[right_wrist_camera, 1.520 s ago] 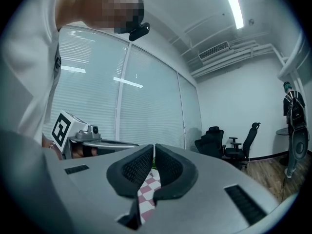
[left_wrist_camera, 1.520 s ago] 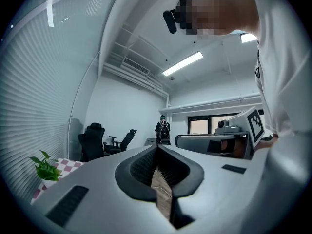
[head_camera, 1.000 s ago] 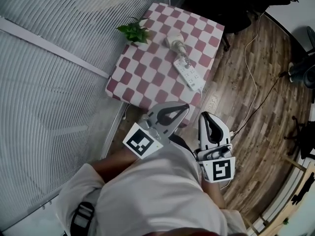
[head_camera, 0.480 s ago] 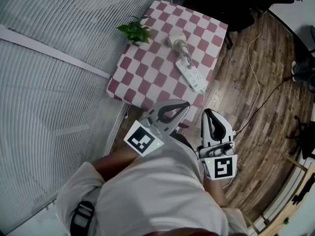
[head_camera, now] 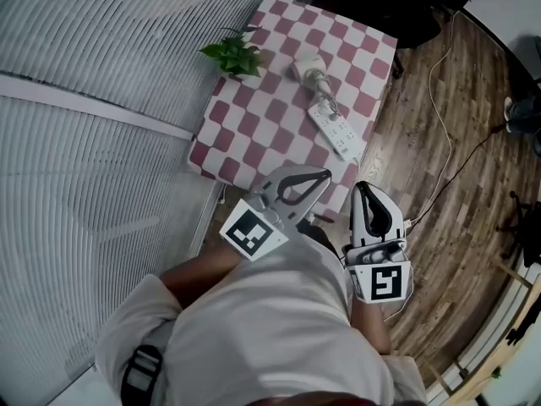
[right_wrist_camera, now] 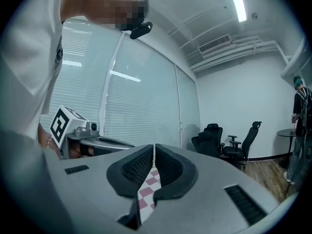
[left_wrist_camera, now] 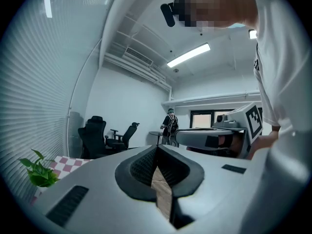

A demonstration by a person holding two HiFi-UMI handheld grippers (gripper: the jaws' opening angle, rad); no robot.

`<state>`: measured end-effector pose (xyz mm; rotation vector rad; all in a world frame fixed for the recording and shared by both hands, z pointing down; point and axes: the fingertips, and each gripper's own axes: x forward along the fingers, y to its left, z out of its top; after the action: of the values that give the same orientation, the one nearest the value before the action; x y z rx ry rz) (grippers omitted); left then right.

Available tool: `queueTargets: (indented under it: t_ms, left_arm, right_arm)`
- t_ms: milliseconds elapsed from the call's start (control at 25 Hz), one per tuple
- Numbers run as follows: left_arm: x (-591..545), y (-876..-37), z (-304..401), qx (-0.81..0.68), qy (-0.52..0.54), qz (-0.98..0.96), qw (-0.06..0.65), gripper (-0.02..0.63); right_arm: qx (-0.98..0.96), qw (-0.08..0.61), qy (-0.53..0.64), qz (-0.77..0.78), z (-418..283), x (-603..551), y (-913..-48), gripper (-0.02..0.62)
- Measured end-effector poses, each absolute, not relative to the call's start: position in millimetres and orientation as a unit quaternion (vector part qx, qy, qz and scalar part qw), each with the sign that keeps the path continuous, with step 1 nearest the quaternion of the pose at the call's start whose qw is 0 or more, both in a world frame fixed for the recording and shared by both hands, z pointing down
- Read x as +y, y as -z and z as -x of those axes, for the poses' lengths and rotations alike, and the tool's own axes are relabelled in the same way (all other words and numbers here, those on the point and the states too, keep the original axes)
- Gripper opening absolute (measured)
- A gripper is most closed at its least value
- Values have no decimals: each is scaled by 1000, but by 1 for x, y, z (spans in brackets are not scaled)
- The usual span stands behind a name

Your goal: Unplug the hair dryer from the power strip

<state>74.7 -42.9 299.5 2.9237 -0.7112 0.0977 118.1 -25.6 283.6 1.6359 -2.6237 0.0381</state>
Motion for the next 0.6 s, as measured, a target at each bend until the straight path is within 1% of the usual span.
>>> queueTargets:
  t_ms: [280, 400, 600]
  left_arm:
    - [-71, -327, -68, -228, -62, -970, 64, 29]
    - [-82, -343, -68, -224, -76, -970, 55, 29]
    - [-104, -368, -64, -235, -90, -965, 70, 29]
  right_arm:
    - [-840, 50, -11, -540, -114, -51, -303, 35]
    - [-837, 47, -21, -545, -111, -63, -311, 35]
    - [-837, 64, -28, -543, -110, -81, -338, 35]
